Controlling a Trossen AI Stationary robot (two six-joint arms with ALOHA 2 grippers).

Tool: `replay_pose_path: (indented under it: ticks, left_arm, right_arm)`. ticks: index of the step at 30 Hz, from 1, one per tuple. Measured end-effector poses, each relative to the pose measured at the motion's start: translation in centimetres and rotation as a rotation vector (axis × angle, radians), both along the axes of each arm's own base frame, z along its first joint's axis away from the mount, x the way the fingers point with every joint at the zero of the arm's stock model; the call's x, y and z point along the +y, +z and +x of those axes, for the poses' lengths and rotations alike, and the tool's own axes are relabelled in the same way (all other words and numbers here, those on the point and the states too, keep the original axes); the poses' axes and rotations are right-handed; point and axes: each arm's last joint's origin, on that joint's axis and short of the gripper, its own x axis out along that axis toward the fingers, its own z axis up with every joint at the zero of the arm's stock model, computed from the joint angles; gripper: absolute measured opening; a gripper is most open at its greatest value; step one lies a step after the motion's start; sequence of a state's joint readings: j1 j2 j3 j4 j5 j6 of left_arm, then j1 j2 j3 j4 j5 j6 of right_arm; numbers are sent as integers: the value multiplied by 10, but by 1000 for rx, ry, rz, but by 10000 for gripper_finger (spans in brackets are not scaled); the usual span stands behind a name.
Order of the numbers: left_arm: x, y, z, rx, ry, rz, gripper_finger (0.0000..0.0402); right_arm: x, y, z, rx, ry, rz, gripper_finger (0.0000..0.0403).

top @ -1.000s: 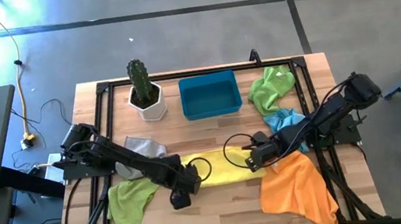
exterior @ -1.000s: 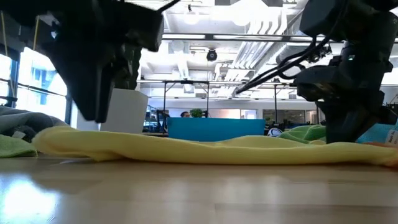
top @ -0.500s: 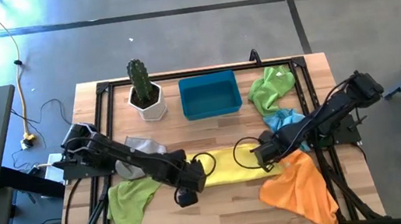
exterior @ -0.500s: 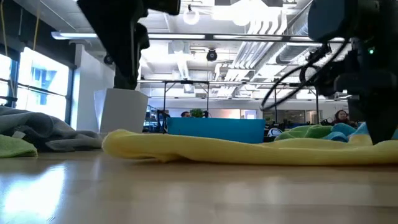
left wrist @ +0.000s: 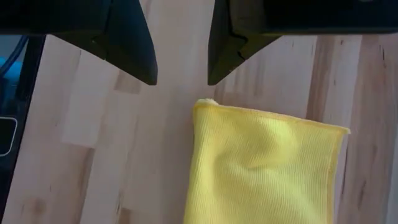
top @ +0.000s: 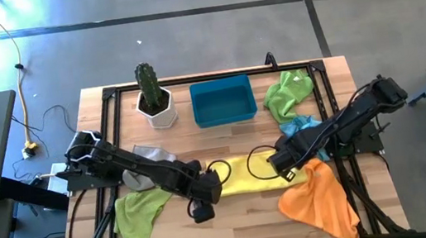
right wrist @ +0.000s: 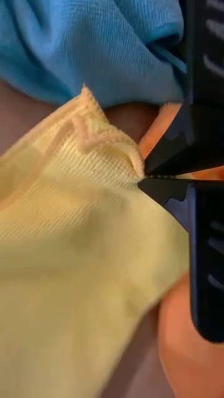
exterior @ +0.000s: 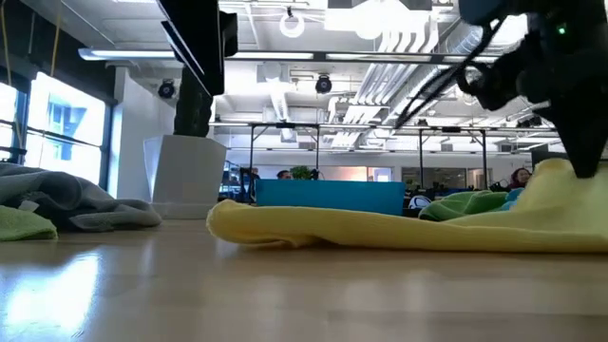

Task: Fold microfiber towels
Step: Fold the yellow microfiber towel

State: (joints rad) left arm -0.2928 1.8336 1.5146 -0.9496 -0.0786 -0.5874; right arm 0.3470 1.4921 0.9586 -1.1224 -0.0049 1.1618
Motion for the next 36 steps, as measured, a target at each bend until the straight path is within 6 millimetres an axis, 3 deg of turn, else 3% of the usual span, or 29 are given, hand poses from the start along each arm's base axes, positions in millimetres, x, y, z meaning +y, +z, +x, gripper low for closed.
replay_pose_path:
  ticks: [8, 14, 26, 36]
  left_arm:
    - [7, -2, -4, 63, -77, 44, 131]
    - [19, -3, -8, 129, -161, 86, 131]
    - [31, -1, -18, 241, -348, 143, 131]
    - [36, 25, -36, 222, -422, 166, 131]
  right_arm:
    - [7, 23, 17, -115, -110, 58, 0]
    - [11, 28, 30, -248, -222, 94, 0]
    - [13, -3, 79, -446, -327, 130, 0]
    - [12, -14, 118, -716, -366, 180, 0]
